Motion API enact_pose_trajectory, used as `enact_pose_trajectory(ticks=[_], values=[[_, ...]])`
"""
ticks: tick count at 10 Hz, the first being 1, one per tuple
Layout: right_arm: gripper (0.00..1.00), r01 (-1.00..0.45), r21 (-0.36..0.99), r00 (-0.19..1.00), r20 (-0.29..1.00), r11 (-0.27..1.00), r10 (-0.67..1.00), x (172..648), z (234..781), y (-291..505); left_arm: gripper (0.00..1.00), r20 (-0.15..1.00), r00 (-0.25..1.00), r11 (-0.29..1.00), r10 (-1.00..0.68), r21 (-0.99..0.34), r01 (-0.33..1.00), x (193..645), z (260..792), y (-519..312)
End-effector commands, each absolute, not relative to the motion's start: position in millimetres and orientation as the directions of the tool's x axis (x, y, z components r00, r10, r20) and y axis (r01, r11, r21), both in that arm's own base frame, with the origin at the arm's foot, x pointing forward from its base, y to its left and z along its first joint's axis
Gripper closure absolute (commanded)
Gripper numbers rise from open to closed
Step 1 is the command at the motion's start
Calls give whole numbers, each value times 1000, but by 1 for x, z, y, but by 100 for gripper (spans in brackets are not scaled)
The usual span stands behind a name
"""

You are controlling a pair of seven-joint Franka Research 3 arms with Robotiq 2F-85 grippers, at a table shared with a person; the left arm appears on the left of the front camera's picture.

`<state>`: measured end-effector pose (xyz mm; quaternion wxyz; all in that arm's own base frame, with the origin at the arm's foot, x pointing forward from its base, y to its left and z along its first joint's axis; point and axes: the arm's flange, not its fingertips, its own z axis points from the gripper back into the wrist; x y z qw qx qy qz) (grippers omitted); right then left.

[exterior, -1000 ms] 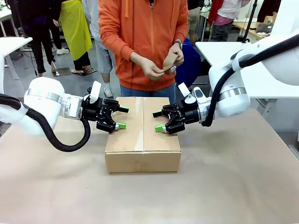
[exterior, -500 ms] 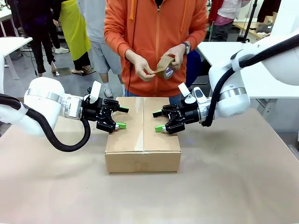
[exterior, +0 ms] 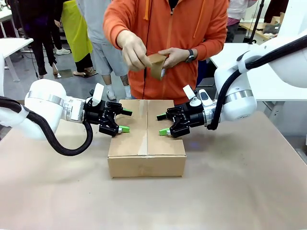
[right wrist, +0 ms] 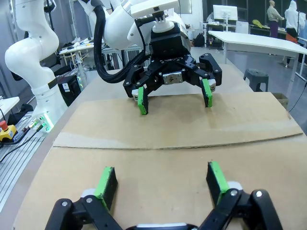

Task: Pack the gift set into the box.
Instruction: Press and hold the closed box until the human finishes sealing it.

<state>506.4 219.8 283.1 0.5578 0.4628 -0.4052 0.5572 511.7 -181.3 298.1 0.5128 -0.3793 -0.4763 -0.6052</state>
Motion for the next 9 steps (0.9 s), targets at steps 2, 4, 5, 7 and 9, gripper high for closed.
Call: enact_pose_trajectory(ticks=[2,4,5,7,9], values=[[0,-997,67,54,966,-43,253,503,282,219,0,948,-181,-21,-261,182,983,511,295,-181],[0,-997,67,54,966,-43,253,503,282,219,0,948,-181,-21,-261,182,983,511,295,-181],[0,-997,67,54,966,-43,253,503,282,219,0,948,-181,-21,-261,182,983,511,295,-181],[0,-997,67,54,966,-43,253,503,282,219,0,948,-181,-21,-261,182,983,511,295,-181],[0,-997,67,54,966,-43,253,503,282,219,0,948,-181,-21,-261,182,983,511,295,-181]])
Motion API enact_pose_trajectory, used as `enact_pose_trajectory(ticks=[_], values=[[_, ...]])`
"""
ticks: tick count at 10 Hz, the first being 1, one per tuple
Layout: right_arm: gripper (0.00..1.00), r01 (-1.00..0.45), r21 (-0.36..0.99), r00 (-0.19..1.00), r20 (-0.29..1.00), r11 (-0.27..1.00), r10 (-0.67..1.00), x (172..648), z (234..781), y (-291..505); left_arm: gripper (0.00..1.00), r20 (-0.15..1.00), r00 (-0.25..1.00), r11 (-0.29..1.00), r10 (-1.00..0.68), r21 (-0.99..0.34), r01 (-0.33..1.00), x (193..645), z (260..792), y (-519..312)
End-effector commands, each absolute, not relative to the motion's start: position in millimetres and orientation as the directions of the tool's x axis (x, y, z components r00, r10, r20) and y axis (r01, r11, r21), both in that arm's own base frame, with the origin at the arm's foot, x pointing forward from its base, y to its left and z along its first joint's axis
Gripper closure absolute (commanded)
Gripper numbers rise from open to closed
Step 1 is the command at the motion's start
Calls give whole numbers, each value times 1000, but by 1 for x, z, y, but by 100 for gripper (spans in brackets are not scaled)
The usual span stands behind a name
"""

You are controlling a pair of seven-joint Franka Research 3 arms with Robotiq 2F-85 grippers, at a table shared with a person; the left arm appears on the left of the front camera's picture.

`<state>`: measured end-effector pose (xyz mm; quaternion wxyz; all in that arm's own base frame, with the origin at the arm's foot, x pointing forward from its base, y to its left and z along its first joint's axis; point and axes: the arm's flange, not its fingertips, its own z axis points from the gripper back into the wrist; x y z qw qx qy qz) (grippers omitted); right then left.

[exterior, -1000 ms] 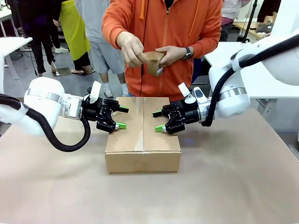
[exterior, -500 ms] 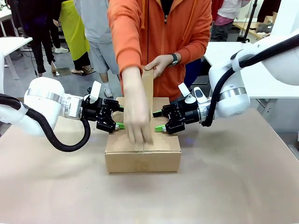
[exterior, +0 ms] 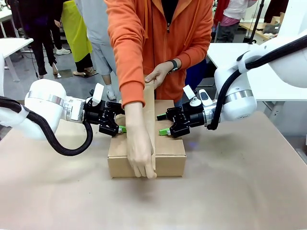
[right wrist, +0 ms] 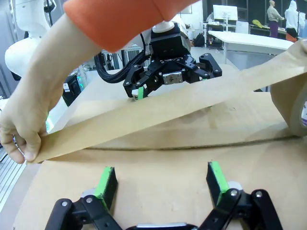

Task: Pack the gift set into the box.
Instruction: Press and hold the closed box until the human finishes sealing it.

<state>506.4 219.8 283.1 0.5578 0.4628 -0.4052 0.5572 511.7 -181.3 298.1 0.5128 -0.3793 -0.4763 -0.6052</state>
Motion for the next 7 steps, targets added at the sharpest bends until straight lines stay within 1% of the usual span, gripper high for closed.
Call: enact_pose_trajectory(ticks=[1,7], values=[[0,-997,67,54,966,-43,253,503,282,219,0,948,-181,-21,-261,182,983,511,295,-181],[0,-997,67,54,966,-43,253,503,282,219,0,948,-181,-21,-261,182,983,511,295,-181]])
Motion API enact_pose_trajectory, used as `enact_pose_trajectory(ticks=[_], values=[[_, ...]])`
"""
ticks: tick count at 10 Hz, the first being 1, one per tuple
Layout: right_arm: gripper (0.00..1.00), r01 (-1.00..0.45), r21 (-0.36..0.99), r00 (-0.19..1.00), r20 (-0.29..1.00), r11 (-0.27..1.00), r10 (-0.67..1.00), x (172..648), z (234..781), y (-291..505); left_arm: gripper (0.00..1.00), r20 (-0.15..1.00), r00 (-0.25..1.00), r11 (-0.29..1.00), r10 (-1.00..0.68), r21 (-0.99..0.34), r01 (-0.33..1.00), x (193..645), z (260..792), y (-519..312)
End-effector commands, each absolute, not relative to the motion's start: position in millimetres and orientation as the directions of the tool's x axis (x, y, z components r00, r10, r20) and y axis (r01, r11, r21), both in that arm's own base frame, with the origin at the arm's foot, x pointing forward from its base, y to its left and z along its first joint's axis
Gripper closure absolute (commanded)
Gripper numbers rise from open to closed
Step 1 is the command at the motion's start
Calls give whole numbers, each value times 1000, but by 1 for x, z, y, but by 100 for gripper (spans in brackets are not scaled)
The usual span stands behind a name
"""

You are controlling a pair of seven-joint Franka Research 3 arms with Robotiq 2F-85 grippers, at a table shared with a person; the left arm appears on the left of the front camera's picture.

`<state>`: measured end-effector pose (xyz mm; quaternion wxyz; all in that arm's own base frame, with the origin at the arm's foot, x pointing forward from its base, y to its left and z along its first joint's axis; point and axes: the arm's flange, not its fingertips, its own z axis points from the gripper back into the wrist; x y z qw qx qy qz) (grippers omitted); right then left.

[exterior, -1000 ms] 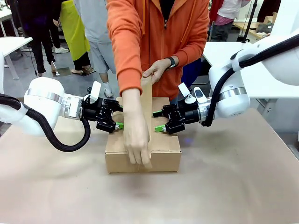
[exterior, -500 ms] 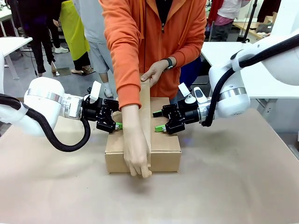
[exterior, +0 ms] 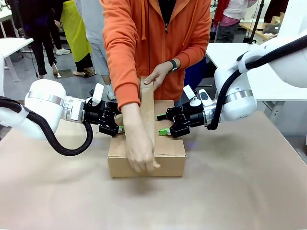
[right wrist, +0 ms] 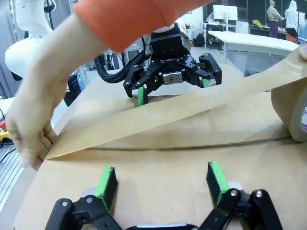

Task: Pack the gift set into the box.
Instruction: Press and hold the closed box until the human finishes sealing it.

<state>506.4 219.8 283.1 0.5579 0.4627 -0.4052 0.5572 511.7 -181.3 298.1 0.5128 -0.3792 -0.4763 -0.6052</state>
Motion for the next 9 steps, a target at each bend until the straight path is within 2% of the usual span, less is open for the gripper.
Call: enact_pose_trajectory(ticks=[1,9], values=[[0,-997,67,54,966,-43,253,503,282,219,0,948,-181,-21,-261,182,983,511,295,-181],[0,-997,67,54,966,-43,253,503,282,219,0,948,-181,-21,-261,182,983,511,295,-181]])
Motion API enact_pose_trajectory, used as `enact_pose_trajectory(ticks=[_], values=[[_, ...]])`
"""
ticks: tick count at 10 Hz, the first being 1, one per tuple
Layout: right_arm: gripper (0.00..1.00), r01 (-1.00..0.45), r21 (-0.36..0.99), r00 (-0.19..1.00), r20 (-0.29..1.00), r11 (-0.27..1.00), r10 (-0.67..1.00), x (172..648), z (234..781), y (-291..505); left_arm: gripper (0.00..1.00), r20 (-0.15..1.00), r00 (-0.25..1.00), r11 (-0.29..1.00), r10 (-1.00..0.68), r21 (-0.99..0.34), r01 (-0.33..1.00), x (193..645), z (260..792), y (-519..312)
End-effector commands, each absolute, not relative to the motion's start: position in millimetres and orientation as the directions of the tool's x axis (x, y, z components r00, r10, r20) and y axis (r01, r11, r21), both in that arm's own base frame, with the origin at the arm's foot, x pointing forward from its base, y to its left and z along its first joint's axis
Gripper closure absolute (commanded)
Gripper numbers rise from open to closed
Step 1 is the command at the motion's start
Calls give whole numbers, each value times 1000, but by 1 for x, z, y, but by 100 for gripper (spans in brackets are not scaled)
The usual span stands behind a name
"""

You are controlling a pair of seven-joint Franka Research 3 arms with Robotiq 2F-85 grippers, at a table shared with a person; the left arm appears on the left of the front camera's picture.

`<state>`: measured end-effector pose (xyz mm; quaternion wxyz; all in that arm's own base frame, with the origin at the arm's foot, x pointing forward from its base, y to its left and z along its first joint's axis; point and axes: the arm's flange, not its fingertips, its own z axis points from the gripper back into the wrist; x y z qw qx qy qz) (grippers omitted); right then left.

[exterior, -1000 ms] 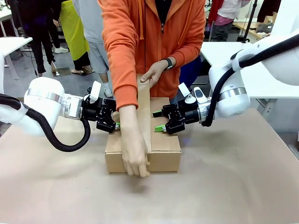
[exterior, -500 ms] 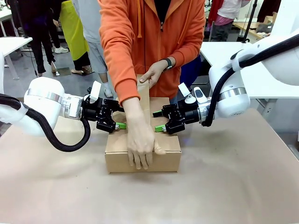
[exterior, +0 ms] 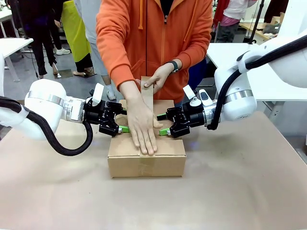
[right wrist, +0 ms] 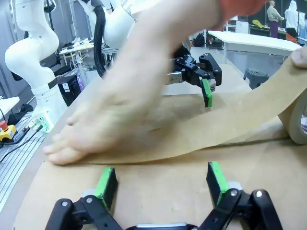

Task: Pack the gift set into the box.
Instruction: Press and hold the closed box until the human finishes sealing it.

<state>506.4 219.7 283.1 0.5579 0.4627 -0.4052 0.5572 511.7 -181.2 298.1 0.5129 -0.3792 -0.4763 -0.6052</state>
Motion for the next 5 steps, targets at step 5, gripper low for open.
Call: enact_pose_trajectory(ticks=[5], values=[[0,-997,67,54,966,-43,253,503,282,219,0,948,-181,-21,-261,182,983,511,295,-181]])
